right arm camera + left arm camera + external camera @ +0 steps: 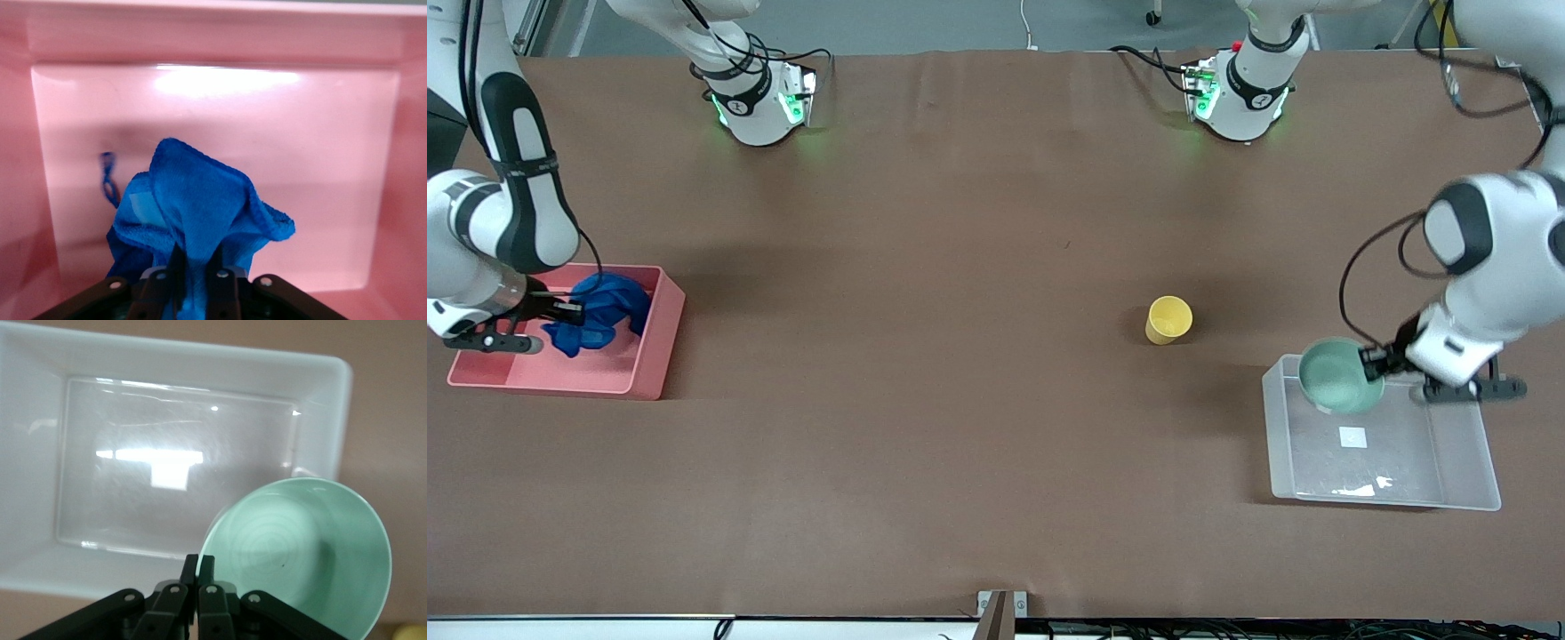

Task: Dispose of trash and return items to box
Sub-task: 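Release the cloth while the left gripper lowers the bowl into the clear bin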

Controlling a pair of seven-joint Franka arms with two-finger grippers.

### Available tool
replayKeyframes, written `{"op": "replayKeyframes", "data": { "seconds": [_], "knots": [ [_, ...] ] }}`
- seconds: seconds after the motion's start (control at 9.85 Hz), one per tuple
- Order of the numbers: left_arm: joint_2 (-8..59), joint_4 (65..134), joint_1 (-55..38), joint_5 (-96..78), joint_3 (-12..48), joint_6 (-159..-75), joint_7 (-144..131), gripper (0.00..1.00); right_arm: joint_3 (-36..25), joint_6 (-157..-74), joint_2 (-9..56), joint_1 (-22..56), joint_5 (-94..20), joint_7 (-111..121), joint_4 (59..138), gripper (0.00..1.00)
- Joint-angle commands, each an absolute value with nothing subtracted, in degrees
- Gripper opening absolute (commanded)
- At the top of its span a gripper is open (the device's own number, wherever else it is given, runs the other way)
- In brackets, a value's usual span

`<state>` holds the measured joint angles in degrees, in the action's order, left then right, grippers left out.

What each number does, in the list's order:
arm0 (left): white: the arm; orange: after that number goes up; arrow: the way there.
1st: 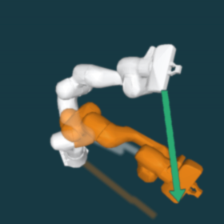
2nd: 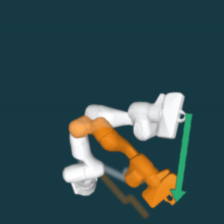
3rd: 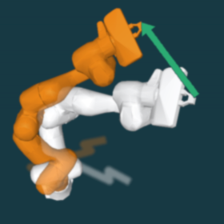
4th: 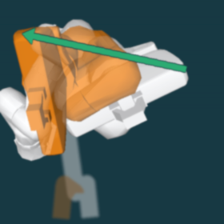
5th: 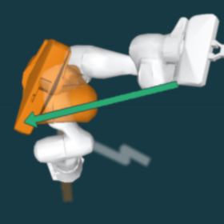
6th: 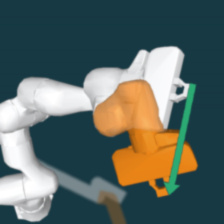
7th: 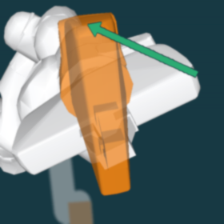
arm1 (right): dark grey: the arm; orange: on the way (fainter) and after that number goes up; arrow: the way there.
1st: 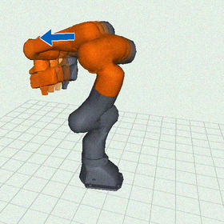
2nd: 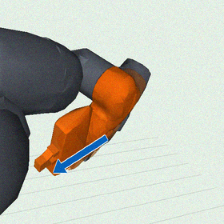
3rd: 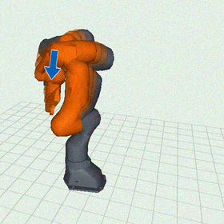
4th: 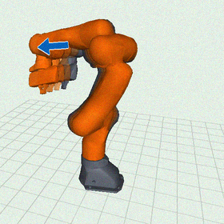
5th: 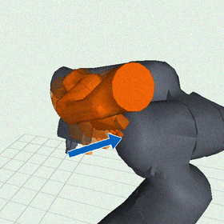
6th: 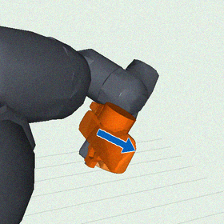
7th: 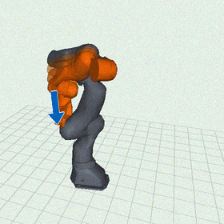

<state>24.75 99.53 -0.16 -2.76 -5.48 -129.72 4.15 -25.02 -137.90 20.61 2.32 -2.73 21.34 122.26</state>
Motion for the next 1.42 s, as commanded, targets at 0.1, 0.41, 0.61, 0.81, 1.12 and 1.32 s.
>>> {"op": "replayKeyframes", "data": {
  "seconds": [0.1,0.41,0.61,0.81,1.12,1.32],
  "knots": [
    [39.7,85.52,0.35,-13.95,-11.41,-126.47,17.37,0.01,-23.56,-135.38,18.13,3.34,-3.96,21.45,121.21,1.0],
    [44.02,83.85,0.26,-13.89,-12.13,-127.26,19.77,0.01,-20.94,-111.7,13.1,0.98,-3.96,18.48,105.44,1.0],
    [45.86,83.67,0.27,-14.24,-12.13,-129.79,21.35,0.01,-18.37,-99.8,10.04,-0.79,-3.96,15.47,96.19,1.0],
    [47.89,83.76,0.7,-13.89,-12.13,-135.34,21.71,0.03,-16.63,-93.54,4.25,-0.88,-3.87,13.38,93.34,1.0],
    [45.81,83.67,1.06,-13.98,-11.87,-135.44,20.66,1.0,-5.93,-88.17,-3.41,-2.81,-2.64,-4.16,93.17,1.0],
    [38.8,84.89,0.53,-13.63,-11.69,-133.61,20.65,1.0,-3.69,-86.32,-1.51,-2.99,-2.63,-6.69,84.16,1.0]
  ]
}}
